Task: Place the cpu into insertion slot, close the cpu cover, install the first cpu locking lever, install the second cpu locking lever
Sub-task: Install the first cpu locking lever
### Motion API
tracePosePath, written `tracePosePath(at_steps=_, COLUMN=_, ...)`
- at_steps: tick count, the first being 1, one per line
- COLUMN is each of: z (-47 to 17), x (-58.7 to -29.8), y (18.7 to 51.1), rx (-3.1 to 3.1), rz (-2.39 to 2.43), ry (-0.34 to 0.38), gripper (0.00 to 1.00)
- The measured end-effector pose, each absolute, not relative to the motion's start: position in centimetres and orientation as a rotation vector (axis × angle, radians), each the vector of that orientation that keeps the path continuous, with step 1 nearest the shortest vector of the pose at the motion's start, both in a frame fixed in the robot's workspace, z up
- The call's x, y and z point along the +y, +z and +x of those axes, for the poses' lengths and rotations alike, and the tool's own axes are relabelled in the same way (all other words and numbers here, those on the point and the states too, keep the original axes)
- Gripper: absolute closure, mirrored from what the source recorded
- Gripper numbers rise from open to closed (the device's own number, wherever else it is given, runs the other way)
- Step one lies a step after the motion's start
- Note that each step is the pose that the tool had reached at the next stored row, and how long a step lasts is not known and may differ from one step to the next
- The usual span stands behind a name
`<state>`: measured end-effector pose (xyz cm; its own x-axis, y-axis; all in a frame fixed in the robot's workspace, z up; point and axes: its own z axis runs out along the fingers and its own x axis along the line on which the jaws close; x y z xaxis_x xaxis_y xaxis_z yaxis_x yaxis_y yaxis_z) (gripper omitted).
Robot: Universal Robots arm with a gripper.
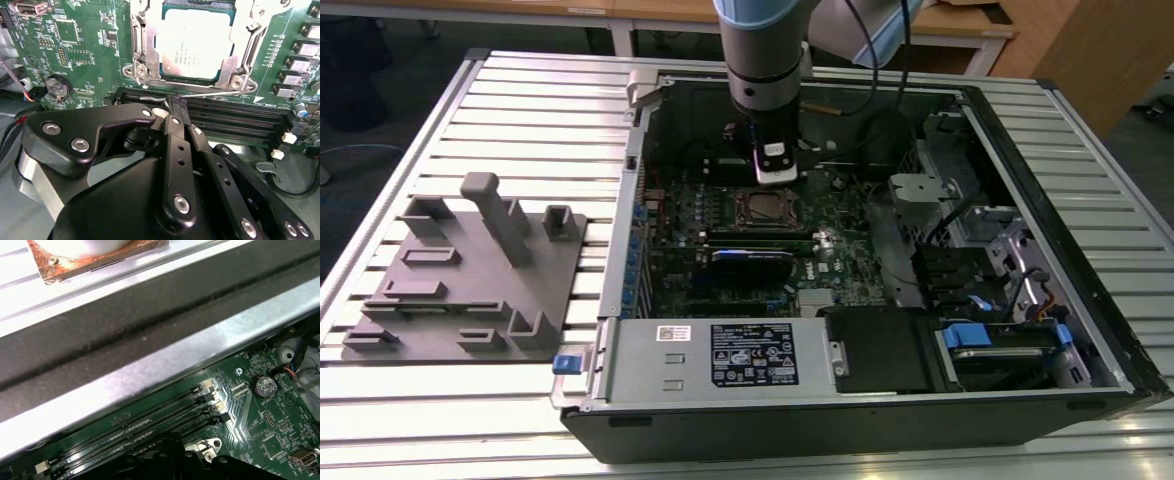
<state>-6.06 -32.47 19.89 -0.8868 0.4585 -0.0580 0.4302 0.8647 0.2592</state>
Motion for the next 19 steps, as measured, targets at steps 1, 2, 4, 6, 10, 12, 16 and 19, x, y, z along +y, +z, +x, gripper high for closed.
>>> tracePosePath(at_steps=1, z=-6.07, x=-32.45, y=19.89, rx=2.919, rz=0.698, ry=0.365, gripper=0.89)
tracePosePath(at_steps=2, z=-6.09, x=-32.43, y=19.89, rx=2.919, rz=0.699, ry=0.365, gripper=0.89)
tracePosePath(at_steps=4, z=-6.12, x=-32.38, y=19.88, rx=2.919, rz=0.698, ry=0.365, gripper=0.89)
tracePosePath(at_steps=6, z=-6.15, x=-32.34, y=19.88, rx=2.919, rz=0.698, ry=0.365, gripper=0.89)
tracePosePath(at_steps=10, z=-6.16, x=-32.33, y=19.88, rx=2.919, rz=0.698, ry=0.365, gripper=0.89)
tracePosePath(at_steps=12, z=-6.15, x=-32.33, y=19.88, rx=2.919, rz=0.699, ry=0.365, gripper=0.89)
tracePosePath(at_steps=16, z=-6.02, x=-32.33, y=19.88, rx=2.919, rz=0.698, ry=0.365, gripper=0.89)
tracePosePath(at_steps=19, z=-5.9, x=-32.33, y=19.89, rx=2.919, rz=0.698, ry=0.365, gripper=0.89)
